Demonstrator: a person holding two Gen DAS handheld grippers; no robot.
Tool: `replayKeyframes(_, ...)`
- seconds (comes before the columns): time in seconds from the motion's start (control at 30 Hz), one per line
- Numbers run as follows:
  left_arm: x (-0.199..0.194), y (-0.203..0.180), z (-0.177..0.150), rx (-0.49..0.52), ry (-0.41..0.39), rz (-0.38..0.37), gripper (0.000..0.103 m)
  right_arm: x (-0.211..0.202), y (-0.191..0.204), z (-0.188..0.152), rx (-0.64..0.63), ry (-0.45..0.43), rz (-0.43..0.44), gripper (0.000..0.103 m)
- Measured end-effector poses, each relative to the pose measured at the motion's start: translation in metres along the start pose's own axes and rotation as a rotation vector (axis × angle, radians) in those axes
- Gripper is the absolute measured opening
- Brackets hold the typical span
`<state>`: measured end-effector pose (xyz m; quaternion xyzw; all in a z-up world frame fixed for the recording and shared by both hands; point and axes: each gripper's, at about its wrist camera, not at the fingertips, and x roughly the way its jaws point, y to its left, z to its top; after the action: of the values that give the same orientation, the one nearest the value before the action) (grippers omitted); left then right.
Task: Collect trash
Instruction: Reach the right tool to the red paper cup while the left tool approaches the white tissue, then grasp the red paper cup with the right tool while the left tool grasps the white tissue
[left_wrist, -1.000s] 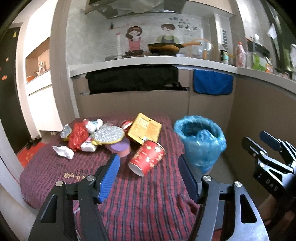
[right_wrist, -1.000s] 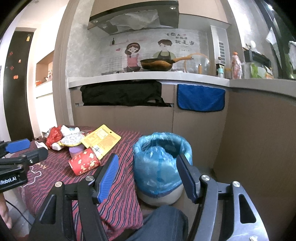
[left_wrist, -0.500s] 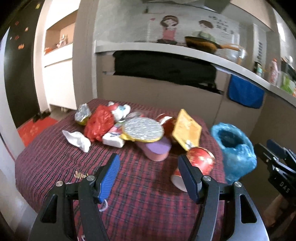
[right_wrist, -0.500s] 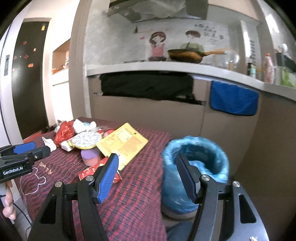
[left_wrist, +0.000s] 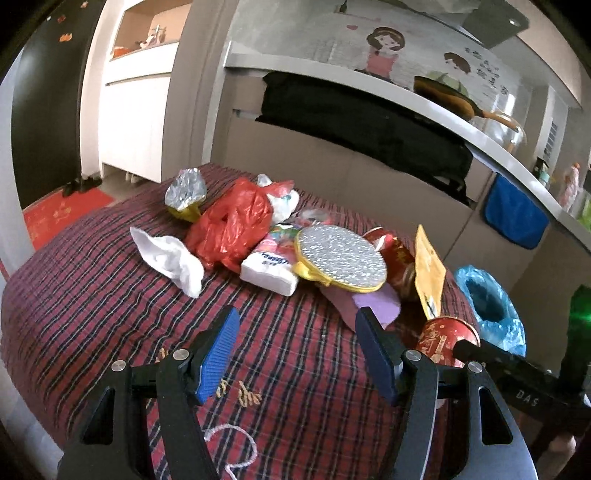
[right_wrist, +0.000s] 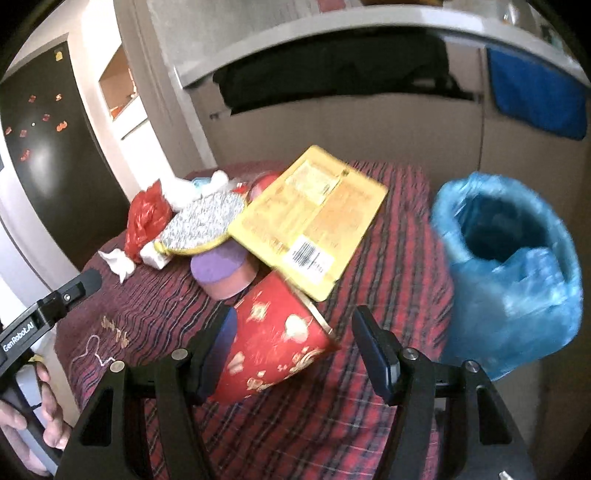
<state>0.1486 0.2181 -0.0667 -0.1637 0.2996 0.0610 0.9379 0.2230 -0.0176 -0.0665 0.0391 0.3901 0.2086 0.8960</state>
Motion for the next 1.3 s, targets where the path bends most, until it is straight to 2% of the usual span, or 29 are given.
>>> replayKeyframes(0.2,0.008,0.017,-0.005,-0.041,0.018,0.012,0.066,0.017,0.008,0.01,-0.019,0.031,0.031,0.062)
replayKeyframes(0.3,0.005,0.028,-0.005,-0.073,-0.002,0.029,0.066,0.028,0.013,0.016,-0.026,0.058,0.047,0.065)
replayKeyframes(0.5,0.005,0.057,0.008,-0.141,-0.041,0.096,0.066,0.035,0.031,0.022,-0.126,0.073,0.009,0.065)
replayKeyframes(0.57,0.01,0.071,0.015,-0.183,-0.041,0.126,0.066,0.029,0.037,0.022,-0.168,0.042,0.004,0.056)
replayKeyframes(0.6,0.013,0.079,0.019,-0.21,-0.043,0.137,0.066,0.024,0.039,0.023,-0.189,0.015,0.004,0.045)
replayKeyframes(0.63,0.016,0.086,0.023,-0.236,-0.047,0.147,0.066,0.019,0.042,0.023,-0.207,-0.006,0.001,0.028)
replayKeyframes(0.7,0.024,0.101,0.03,-0.288,-0.054,0.184,0.066,0.01,0.048,0.024,-0.254,-0.039,-0.016,0.017)
replayKeyframes(0.83,0.047,0.122,0.044,-0.35,-0.044,0.233,0.066,0.006,0.046,0.024,-0.27,-0.03,-0.009,0.015)
replayKeyframes(0.97,0.07,0.131,0.053,-0.351,0.008,0.228,0.063,0.007,0.03,0.027,-0.201,-0.007,0.055,0.018)
replayKeyframes(1.07,0.08,0.132,0.055,-0.327,0.032,0.203,0.056,0.007,0.023,0.026,-0.195,0.013,0.115,0.018)
replayKeyframes(1.17,0.087,0.128,0.053,-0.285,0.055,0.206,0.045,0.001,0.022,0.025,-0.234,0.03,0.139,0.018)
replayKeyframes(1.3,0.091,0.115,0.049,-0.225,0.065,0.188,0.024,-0.005,0.02,0.018,-0.256,0.07,0.187,0.02)
